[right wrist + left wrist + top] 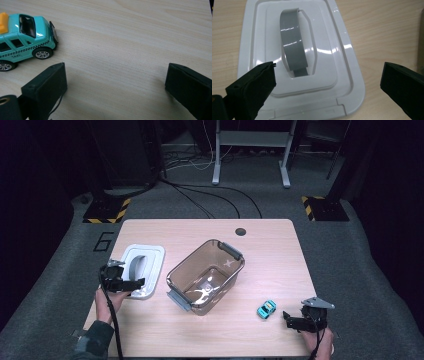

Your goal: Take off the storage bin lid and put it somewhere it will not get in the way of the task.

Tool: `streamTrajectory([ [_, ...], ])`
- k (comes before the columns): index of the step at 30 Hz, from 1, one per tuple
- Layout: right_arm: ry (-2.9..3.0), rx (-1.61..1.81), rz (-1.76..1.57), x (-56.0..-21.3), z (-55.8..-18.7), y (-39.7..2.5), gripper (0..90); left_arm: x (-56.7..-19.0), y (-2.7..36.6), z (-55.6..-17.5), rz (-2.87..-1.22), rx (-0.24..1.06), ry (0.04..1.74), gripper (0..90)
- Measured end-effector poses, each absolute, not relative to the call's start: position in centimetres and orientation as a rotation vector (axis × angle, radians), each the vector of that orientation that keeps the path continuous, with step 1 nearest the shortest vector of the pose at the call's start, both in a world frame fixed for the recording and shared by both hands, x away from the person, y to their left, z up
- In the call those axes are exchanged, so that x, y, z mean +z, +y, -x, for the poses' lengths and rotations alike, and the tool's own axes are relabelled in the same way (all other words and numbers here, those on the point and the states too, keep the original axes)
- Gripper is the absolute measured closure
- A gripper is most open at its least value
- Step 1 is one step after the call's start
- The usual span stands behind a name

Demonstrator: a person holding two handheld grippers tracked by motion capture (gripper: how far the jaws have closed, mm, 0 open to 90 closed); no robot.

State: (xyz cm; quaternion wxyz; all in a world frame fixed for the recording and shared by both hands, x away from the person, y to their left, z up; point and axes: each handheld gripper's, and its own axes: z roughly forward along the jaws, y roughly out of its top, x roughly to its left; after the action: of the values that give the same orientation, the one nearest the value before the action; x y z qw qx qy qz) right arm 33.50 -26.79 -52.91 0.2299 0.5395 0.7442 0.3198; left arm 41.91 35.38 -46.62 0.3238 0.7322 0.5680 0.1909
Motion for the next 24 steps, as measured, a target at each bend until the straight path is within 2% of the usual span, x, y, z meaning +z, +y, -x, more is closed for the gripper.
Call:
streamTrajectory([
  [9, 2.044, 0.878, -1.487, -52.9, -33.5, -26.7, 3.1, -47.4, 34.8, -39.1, -1.927, 0.501, 1.447, 0.0],
  [24, 2.043, 0.878, -1.488, -52.9, -33.5, -26.7, 3.0, -50.9, 33.1, -33.8, -2.024, 0.486, 1.339, 0.0],
])
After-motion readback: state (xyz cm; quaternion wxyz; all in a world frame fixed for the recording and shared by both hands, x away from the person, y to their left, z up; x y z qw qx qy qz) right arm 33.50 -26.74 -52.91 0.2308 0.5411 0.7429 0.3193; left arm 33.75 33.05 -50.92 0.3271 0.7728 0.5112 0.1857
